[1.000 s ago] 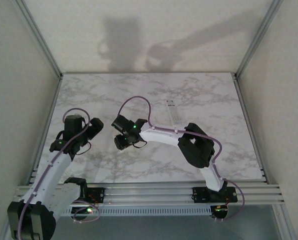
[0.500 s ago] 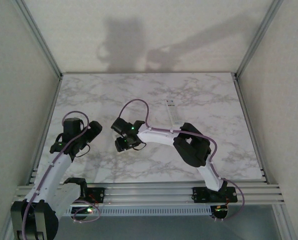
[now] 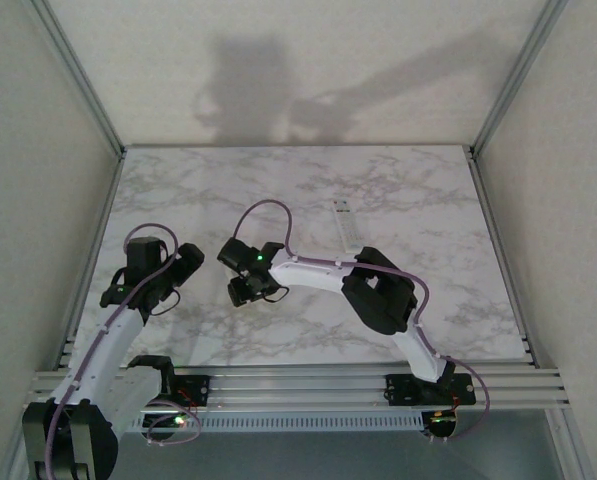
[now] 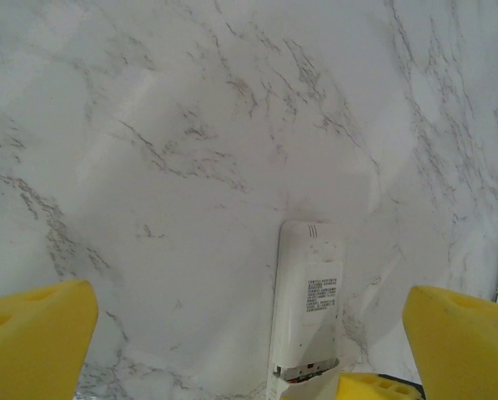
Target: Load the batteries into the remote control
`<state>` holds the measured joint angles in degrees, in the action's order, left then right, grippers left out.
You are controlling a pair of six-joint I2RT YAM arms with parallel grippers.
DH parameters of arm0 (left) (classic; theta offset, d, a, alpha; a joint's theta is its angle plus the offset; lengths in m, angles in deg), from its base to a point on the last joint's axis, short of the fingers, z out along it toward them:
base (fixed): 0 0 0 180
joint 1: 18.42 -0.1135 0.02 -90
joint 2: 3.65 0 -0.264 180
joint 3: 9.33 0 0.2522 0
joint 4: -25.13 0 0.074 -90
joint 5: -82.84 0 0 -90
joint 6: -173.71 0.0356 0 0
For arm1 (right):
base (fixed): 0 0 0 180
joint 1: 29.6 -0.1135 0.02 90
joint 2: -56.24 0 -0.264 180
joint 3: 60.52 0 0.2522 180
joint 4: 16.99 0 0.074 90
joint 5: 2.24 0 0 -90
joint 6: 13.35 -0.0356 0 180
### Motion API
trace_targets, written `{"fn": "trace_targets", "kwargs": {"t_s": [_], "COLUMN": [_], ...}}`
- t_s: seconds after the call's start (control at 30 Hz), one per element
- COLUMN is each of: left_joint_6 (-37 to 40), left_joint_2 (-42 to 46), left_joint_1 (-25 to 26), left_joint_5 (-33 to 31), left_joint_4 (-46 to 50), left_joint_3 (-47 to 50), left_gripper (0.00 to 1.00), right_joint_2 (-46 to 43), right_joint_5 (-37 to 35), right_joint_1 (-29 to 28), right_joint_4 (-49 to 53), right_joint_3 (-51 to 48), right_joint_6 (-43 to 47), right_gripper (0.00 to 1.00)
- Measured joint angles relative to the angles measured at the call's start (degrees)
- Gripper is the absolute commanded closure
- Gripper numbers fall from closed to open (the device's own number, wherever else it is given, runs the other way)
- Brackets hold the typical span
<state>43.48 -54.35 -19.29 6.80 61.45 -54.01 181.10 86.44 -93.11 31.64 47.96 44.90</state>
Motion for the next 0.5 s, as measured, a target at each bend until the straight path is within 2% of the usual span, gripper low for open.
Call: {"fn": "trace_targets", "kwargs": {"t_s": [0.5], "left_joint_6": [0.0], "left_joint_2": [0.1], "left_joint_1": [-0.1], "left_joint_5": [0.0], "left_joint_4": [0.0], "left_joint_3": [0.0], "left_gripper": [0.06], "right_joint_2": [2.6], "right_joint_5": [-1.3], "right_joint_1": [-0.3], "right_joint_4": [2.8], "right_joint_3": [3.3], "right_joint_6": [-0.1], "right_gripper": [0.37]}}
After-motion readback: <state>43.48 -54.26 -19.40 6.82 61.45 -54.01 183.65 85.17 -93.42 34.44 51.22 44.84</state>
